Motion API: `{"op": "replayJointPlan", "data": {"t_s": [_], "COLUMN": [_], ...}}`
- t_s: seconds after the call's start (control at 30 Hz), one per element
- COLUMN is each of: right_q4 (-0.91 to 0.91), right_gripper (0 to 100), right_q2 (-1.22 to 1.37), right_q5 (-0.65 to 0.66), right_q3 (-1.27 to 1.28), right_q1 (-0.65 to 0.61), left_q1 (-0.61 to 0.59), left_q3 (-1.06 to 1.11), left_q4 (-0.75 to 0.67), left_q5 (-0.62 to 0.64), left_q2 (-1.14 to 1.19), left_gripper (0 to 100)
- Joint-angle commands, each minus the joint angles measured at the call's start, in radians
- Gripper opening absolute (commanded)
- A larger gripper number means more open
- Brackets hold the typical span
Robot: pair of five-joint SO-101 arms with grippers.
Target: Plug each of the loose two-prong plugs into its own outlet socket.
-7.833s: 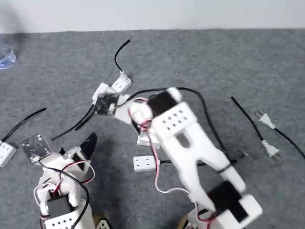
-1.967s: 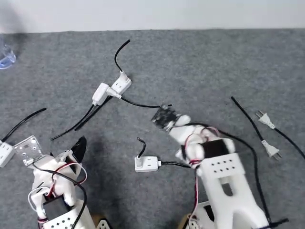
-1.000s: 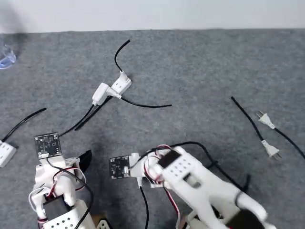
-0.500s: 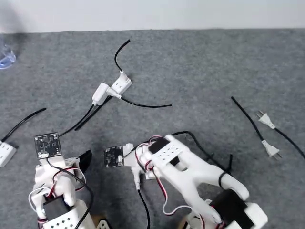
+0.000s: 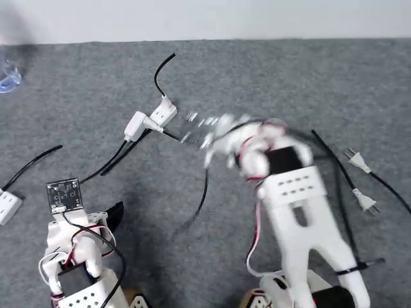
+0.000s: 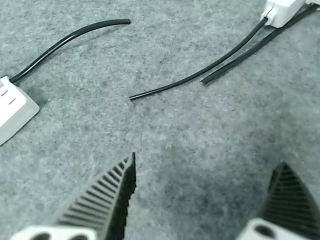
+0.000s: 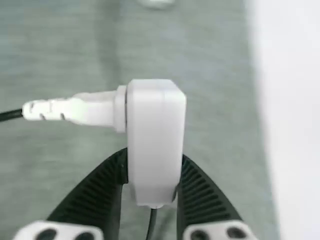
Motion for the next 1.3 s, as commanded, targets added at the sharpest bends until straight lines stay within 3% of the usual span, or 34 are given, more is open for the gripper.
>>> {"op": "replayJointPlan", "data": {"t_s": [0.0, 0.27, 0.6, 0.9, 1.0, 1.13, 1.27], "right_q4": [-0.101, -0.116, -0.045, -0.033, -0.033, -0.002, 0.058], "right_gripper": [0.8, 0.8, 0.8, 1.3, 7.6, 28.3, 28.6], "right_q2": [0.058, 0.355, 1.053, 1.679, 1.799, 1.877, 1.854], "right_q5": [0.012, -0.061, -0.226, -0.25, -0.25, -0.25, -0.25], "right_q3": [-0.135, -0.459, -1.235, -1.88, -2.025, -2.134, -2.131], "right_q1": [0.101, 0.205, 0.205, 0.203, 0.203, 0.206, 0.203], "left_q1": [-0.006, -0.006, -0.006, -0.006, -0.006, -0.006, -0.006], "left_q3": [-0.007, -0.007, -0.007, -0.007, -0.007, -0.007, -0.007], "left_q4": [0.006, 0.006, 0.006, 0.006, 0.006, 0.006, 0.006], "left_q5": [-0.008, -0.008, -0.008, -0.008, -0.008, -0.008, -0.008], "left_q2": [-0.008, -0.008, -0.008, -0.008, -0.008, -0.008, -0.008], "left_gripper": [39, 39, 39, 39, 39, 39, 39]}}
